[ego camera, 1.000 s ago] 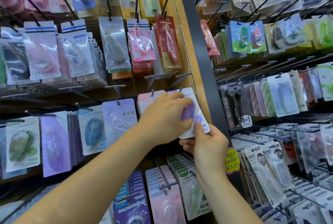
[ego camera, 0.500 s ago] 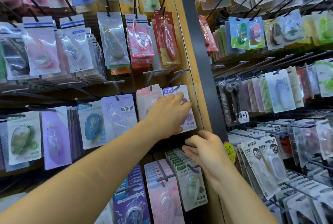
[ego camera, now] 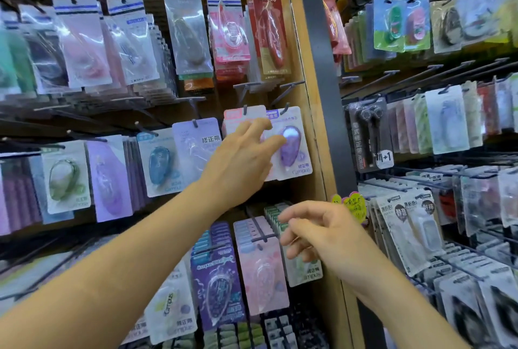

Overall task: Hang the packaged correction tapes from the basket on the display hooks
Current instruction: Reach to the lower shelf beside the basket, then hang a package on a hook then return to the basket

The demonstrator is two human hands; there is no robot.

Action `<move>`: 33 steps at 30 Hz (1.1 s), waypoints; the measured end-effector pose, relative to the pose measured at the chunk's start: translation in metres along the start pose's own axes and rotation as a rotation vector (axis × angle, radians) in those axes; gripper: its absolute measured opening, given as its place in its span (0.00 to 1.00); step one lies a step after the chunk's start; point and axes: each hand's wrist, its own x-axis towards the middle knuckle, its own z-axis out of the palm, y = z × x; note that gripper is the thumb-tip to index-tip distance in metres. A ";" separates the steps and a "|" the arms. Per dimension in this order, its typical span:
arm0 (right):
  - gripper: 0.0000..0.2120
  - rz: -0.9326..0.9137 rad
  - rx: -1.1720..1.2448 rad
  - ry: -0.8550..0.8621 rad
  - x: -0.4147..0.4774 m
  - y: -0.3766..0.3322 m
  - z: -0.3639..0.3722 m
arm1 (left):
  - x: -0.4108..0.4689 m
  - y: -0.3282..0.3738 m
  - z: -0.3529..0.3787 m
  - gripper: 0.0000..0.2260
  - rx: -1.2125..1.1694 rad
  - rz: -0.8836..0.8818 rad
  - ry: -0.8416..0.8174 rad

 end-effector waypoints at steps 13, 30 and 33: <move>0.06 -0.123 -0.708 -0.631 -0.036 0.019 0.125 | -0.232 0.007 -0.091 0.11 -0.358 -0.505 -0.192; 0.15 0.061 -0.888 -1.439 -0.245 0.173 0.508 | -0.756 0.028 -0.280 0.11 -0.235 -1.513 -0.885; 0.17 0.082 -0.862 -1.522 -0.297 0.203 0.565 | -0.835 0.053 -0.324 0.12 -0.192 -1.716 -0.957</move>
